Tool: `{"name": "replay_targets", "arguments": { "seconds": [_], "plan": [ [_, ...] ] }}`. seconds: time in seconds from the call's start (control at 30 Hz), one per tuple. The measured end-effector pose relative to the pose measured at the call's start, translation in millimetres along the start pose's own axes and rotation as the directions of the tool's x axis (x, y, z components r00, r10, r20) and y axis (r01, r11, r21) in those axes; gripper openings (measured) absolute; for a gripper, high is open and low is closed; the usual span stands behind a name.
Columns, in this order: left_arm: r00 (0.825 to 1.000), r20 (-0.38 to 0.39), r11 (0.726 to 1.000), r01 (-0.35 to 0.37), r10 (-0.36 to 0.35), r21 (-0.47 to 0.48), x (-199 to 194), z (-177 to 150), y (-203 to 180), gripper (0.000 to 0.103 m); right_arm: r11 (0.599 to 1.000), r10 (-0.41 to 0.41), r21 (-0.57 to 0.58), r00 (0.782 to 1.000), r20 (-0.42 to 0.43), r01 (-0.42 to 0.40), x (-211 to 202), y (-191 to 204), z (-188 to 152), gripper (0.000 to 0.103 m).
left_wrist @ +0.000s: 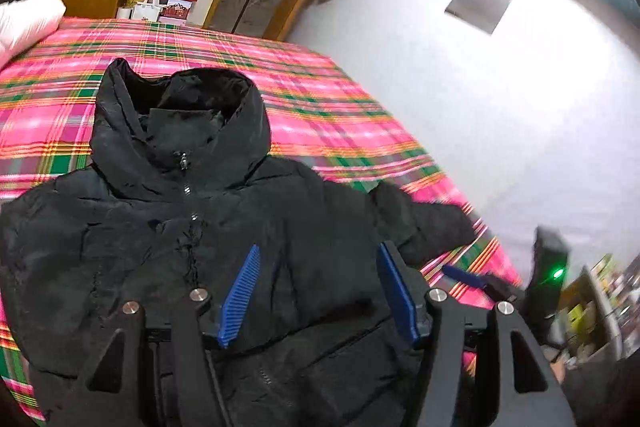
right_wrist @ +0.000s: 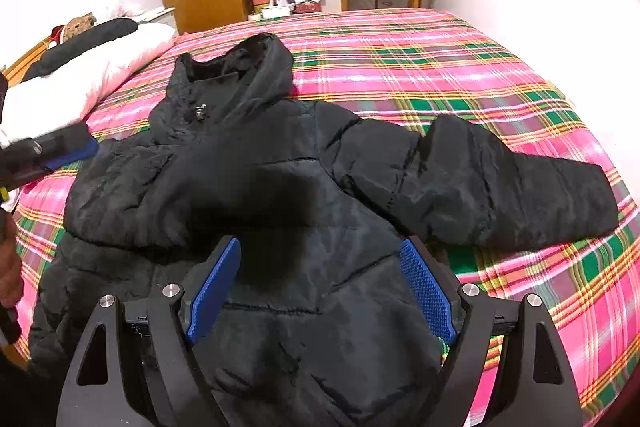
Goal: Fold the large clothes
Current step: 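Fold the held sleeve across the jacket body with the left tool, release, then grasp the other black sleeve cuff with the right tool and lift it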
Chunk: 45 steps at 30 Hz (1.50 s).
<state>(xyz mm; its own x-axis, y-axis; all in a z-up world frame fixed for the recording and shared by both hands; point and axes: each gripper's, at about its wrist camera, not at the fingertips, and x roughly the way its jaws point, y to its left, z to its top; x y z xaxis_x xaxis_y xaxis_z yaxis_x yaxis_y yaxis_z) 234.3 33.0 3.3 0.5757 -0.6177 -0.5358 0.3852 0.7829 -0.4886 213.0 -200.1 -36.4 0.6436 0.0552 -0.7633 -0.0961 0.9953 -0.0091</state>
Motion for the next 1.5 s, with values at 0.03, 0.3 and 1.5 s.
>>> {"name": "replay_targets", "arguments": {
  "seconds": [0.03,0.3,1.5],
  "plan": [
    [1.0,0.013,1.0,-0.007,0.007,-0.005,-4,1,1,0.063,1.0,-0.002,0.001,1.0,0.001,0.002,0,0,0,0.082],
    [0.933,-0.011,0.922,-0.356,0.359,-0.152,-12,2,78,0.062,0.999,0.049,-0.014,0.998,-0.037,-0.049,29,12,6,0.081],
    [0.749,-0.201,0.724,-0.662,0.631,-0.195,24,-12,180,0.054,0.995,0.093,-0.027,0.984,-0.154,-0.098,177,15,60,0.055]
  ]
}}
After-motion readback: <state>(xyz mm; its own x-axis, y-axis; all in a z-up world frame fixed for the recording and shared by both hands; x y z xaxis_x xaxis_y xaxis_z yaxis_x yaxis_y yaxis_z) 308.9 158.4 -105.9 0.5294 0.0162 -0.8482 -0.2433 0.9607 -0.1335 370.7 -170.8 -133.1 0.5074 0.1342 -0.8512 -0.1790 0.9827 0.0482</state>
